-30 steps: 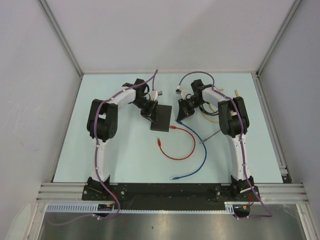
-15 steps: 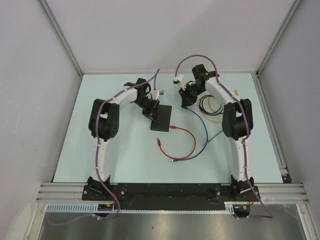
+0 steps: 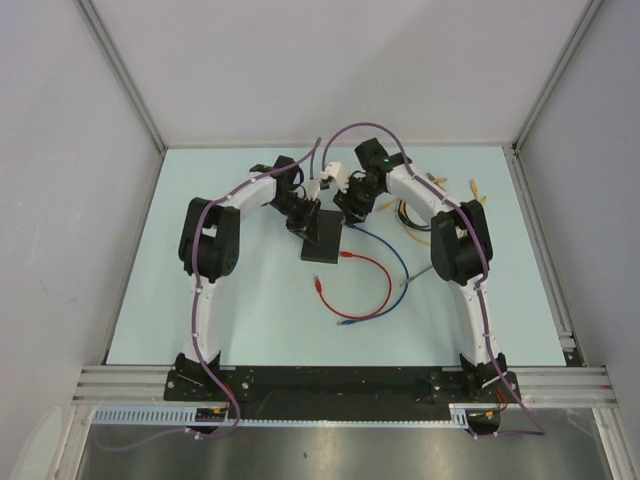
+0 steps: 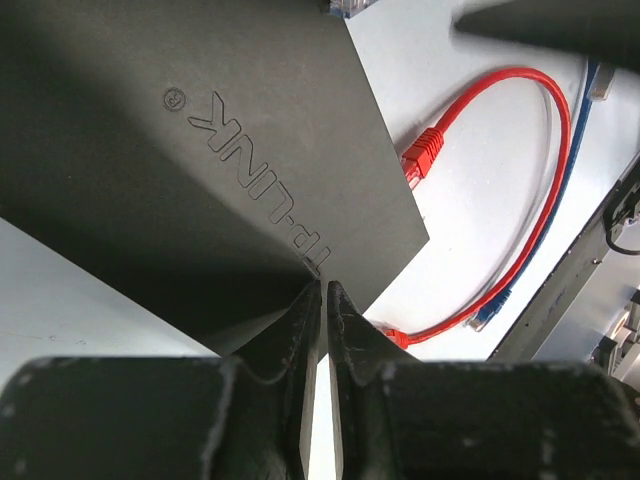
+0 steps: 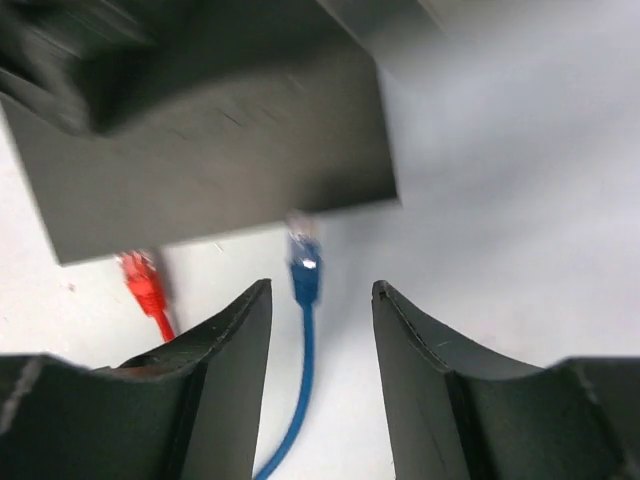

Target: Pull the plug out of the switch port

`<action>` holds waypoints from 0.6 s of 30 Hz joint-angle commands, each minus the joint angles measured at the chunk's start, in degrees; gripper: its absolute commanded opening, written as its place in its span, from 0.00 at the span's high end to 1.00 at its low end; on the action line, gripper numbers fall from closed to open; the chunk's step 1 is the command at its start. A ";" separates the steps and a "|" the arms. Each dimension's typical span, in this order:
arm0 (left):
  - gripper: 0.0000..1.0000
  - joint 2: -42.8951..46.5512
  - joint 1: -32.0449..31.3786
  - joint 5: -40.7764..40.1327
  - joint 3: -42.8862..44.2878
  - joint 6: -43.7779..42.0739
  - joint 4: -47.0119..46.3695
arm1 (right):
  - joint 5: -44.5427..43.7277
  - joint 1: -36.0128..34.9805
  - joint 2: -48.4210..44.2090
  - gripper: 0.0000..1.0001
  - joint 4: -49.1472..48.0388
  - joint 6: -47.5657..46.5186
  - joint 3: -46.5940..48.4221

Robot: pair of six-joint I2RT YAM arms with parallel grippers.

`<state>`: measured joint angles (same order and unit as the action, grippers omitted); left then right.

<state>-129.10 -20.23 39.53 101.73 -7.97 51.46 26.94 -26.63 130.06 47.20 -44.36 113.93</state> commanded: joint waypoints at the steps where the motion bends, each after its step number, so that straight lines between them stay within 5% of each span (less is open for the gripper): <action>1: 0.85 -1.24 -0.51 -4.11 0.13 -1.17 -1.10 | -2.24 5.53 -5.33 0.51 -1.86 8.23 -4.49; 18: 0.84 -3.09 -0.87 -3.32 1.10 -0.47 -1.19 | -9.36 6.60 -13.87 0.46 -3.25 12.81 -25.50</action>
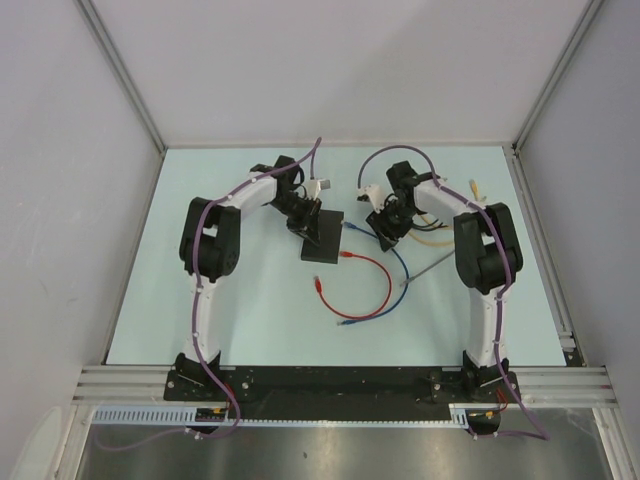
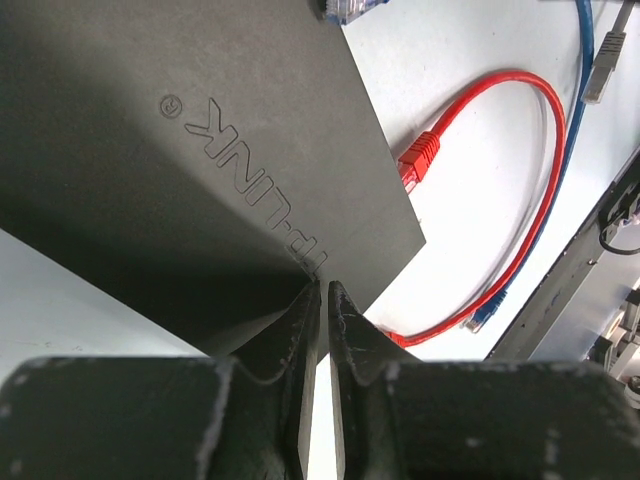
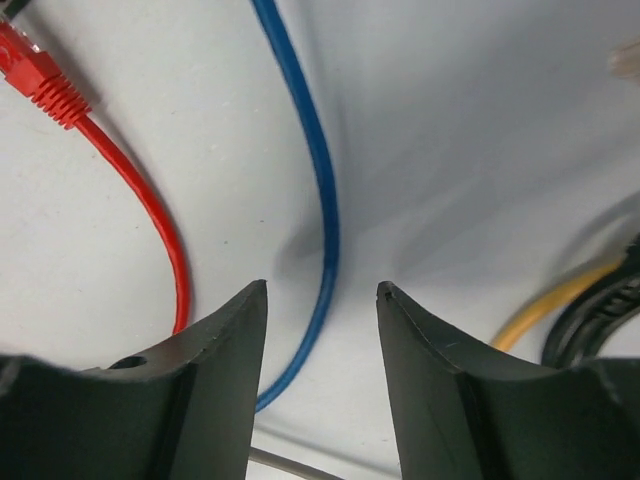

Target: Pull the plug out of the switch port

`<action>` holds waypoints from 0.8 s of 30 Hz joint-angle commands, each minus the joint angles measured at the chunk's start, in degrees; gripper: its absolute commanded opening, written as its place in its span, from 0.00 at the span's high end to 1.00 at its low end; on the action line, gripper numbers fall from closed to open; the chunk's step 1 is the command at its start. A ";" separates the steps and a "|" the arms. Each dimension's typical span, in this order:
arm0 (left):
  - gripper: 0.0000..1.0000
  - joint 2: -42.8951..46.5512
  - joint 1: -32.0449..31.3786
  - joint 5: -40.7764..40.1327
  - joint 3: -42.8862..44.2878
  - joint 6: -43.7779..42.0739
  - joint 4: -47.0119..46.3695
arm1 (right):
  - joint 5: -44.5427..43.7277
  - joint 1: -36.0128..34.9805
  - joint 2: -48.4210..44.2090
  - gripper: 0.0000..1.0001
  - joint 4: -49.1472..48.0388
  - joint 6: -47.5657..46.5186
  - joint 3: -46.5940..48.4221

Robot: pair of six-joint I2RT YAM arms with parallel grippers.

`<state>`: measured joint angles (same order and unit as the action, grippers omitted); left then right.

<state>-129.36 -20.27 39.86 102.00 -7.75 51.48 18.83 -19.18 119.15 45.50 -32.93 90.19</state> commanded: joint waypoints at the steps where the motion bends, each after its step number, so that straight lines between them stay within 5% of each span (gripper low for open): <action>1: 0.84 -2.91 -0.91 -3.65 0.92 -0.69 -1.04 | -2.21 -1.12 -2.87 0.47 -1.90 1.37 -2.12; 7: 0.84 -2.91 -0.91 -3.73 1.10 -0.60 -1.03 | -4.50 -2.00 -0.95 0.59 -2.43 0.94 -2.48; 11: 0.84 -2.83 -0.91 -3.73 1.19 -0.60 -1.03 | -3.01 -1.92 -1.11 0.93 -1.02 -0.73 -2.30; 15: 0.84 -2.83 -0.91 -3.91 1.10 -0.60 -1.03 | 3.82 -1.39 -6.72 0.99 -0.75 -1.35 -1.51; 19: 0.84 -2.92 -0.91 -3.91 1.01 -0.51 -1.03 | 24.61 1.42 -15.52 1.00 -3.22 -3.28 -2.56; 24: 0.84 -3.35 -0.91 -4.00 1.36 -0.42 -1.03 | 30.91 3.09 -20.19 1.00 -6.12 0.66 0.14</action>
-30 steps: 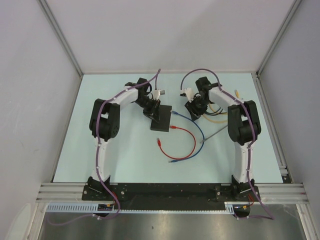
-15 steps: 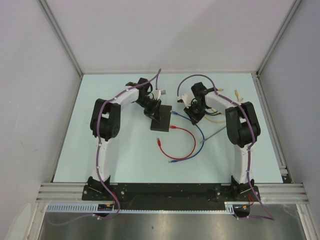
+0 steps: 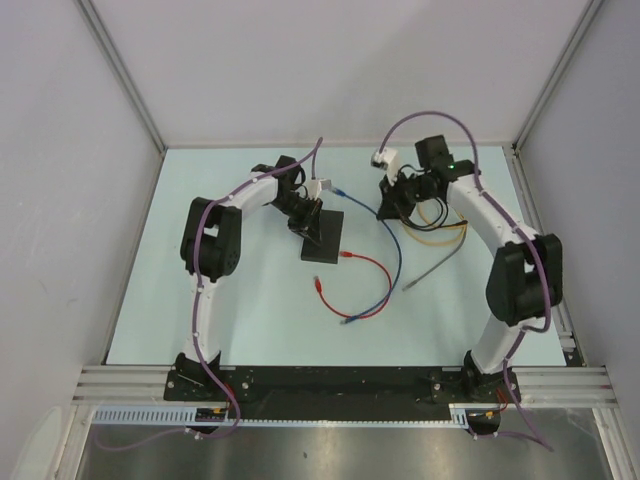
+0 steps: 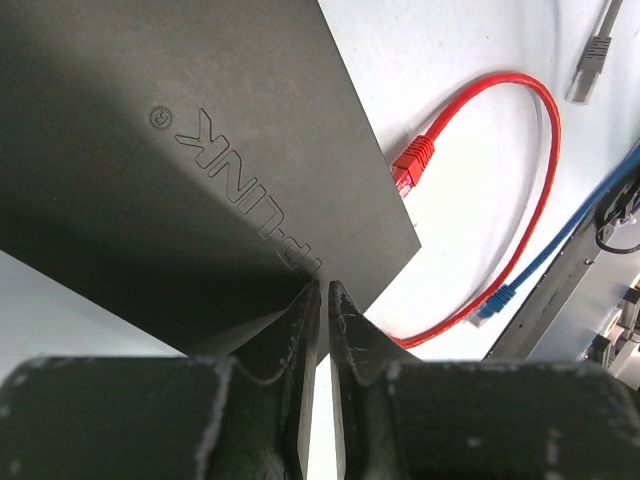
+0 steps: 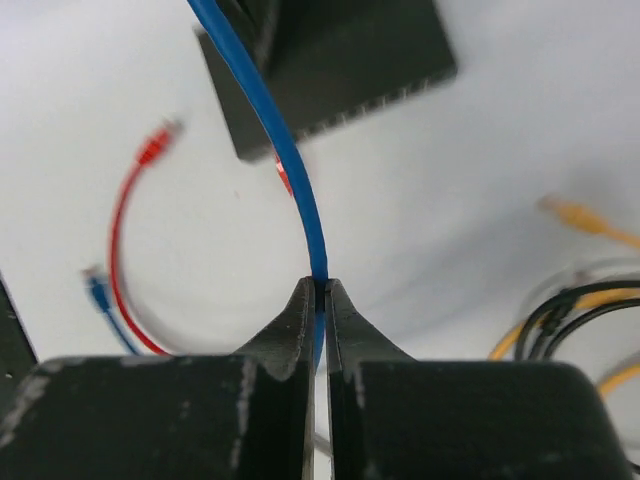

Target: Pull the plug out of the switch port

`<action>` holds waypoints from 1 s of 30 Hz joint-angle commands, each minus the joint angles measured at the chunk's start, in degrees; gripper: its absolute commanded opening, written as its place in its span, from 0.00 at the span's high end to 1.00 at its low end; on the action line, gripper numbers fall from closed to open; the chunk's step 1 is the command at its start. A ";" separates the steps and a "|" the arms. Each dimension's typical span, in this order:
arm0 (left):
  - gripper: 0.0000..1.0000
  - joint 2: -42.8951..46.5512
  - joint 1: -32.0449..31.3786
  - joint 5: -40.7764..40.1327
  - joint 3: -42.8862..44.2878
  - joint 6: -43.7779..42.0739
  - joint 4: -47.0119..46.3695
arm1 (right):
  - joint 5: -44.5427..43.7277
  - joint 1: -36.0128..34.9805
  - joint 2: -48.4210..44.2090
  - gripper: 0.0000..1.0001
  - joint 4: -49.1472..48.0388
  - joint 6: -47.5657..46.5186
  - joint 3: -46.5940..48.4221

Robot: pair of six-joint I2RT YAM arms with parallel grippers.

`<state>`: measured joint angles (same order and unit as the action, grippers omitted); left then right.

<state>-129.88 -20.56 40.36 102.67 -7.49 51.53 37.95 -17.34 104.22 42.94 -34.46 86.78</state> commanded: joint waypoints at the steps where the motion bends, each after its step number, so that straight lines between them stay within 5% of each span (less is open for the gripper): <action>1: 0.84 -2.83 -0.63 -4.59 0.69 -0.60 -1.08 | 12.66 1.52 -5.09 1.00 -3.65 3.07 4.53; 5: 0.84 -3.01 -0.63 -4.41 0.69 -0.43 -1.17 | 11.97 4.59 -2.02 1.00 -3.31 7.74 11.20; 14: 0.84 -3.09 -0.63 -4.41 0.77 -0.34 -1.17 | -1.48 14.87 20.45 1.00 20.94 -6.32 47.89; 18: 0.83 -3.01 -0.63 -4.67 0.69 -0.34 -1.26 | -8.82 17.86 26.99 1.00 25.79 -7.99 55.85; 28: 0.84 -3.09 -0.63 -4.85 0.60 -0.34 -1.08 | -30.12 17.52 25.24 0.99 9.82 -5.98 40.05; 30: 0.84 -3.01 -0.63 -4.94 0.60 -0.34 -1.08 | -32.24 15.68 25.24 0.85 8.66 -3.61 39.26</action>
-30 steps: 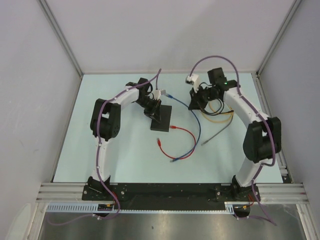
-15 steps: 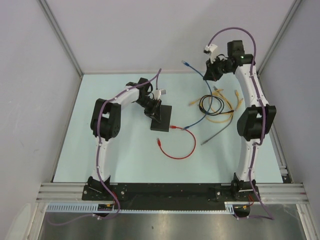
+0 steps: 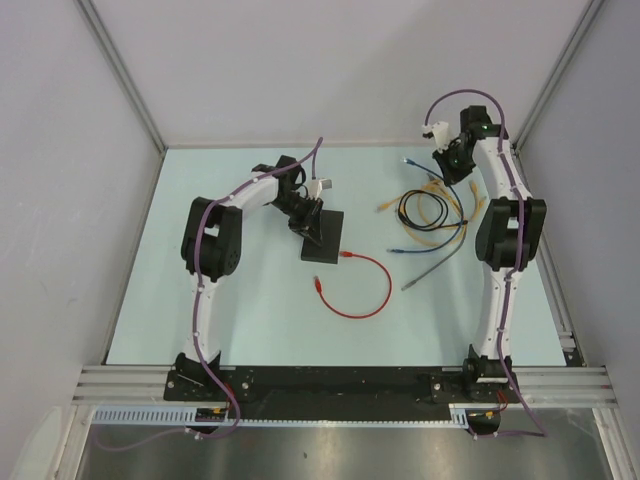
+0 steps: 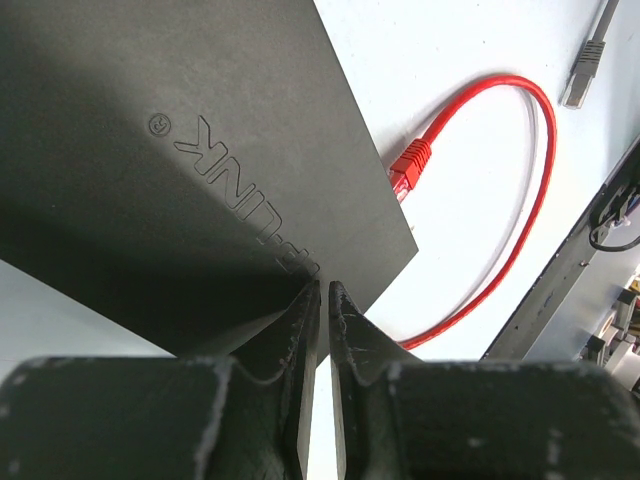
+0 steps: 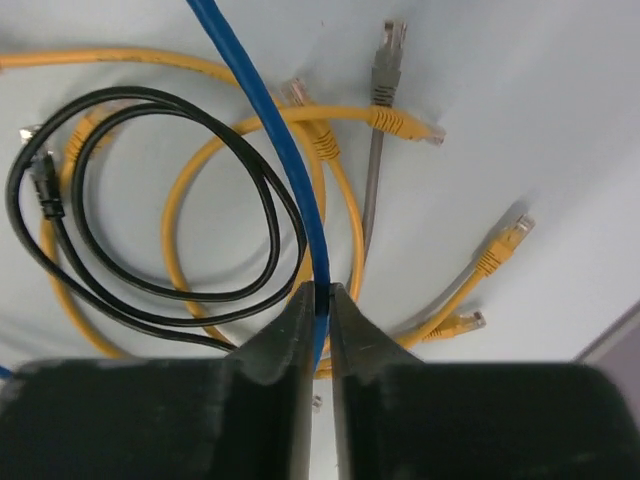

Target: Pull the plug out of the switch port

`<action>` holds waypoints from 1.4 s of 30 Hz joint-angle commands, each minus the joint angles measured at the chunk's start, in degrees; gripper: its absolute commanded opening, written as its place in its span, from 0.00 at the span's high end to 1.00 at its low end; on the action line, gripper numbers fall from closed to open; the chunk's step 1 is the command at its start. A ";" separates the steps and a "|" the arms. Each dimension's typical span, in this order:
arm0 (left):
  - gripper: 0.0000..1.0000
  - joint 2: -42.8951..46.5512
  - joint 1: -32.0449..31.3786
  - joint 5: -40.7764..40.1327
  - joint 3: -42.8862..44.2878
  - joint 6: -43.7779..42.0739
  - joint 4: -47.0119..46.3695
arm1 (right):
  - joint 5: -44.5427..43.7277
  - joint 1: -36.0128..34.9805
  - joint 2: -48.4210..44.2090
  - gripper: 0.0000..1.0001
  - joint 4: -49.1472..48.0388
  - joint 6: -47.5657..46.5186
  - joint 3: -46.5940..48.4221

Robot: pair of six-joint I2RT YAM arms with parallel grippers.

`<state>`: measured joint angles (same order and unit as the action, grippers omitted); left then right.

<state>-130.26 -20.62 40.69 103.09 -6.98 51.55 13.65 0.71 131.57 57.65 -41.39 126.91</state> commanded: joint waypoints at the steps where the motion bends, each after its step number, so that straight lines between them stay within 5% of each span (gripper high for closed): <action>1: 0.84 -2.63 -0.56 -5.27 0.18 -0.93 -1.10 | -7.94 -2.64 -2.37 0.68 -6.75 4.03 -0.88; 4: 0.84 -2.28 -0.56 -5.62 0.01 -1.10 -1.10 | -6.19 -4.05 -4.56 0.52 -10.17 7.36 -2.62; 11: 0.84 -1.49 -0.56 -5.97 0.18 -1.63 -0.93 | 9.25 -9.84 -12.03 0.46 -15.46 12.28 -12.38; 17: 0.87 2.80 0.40 -7.46 0.71 -2.77 -0.49 | 14.04 -17.84 -10.11 0.74 -13.70 19.58 -19.32; 21: 1.00 6.41 2.07 -8.07 -2.36 -2.69 -1.36 | 13.68 -21.27 -6.95 0.94 -14.84 23.19 -20.39; 33: 0.99 8.71 6.12 -11.87 -10.80 -2.77 -2.42 | 15.27 -26.64 1.58 0.98 -15.63 25.65 -13.98; 42: 0.96 1.68 5.15 -5.89 -2.56 -2.60 -0.40 | 16.50 -26.73 4.31 0.98 -16.43 27.06 -11.34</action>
<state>-126.21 -14.70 31.42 95.37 -8.67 50.48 28.40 -25.76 134.91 42.78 -15.79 112.40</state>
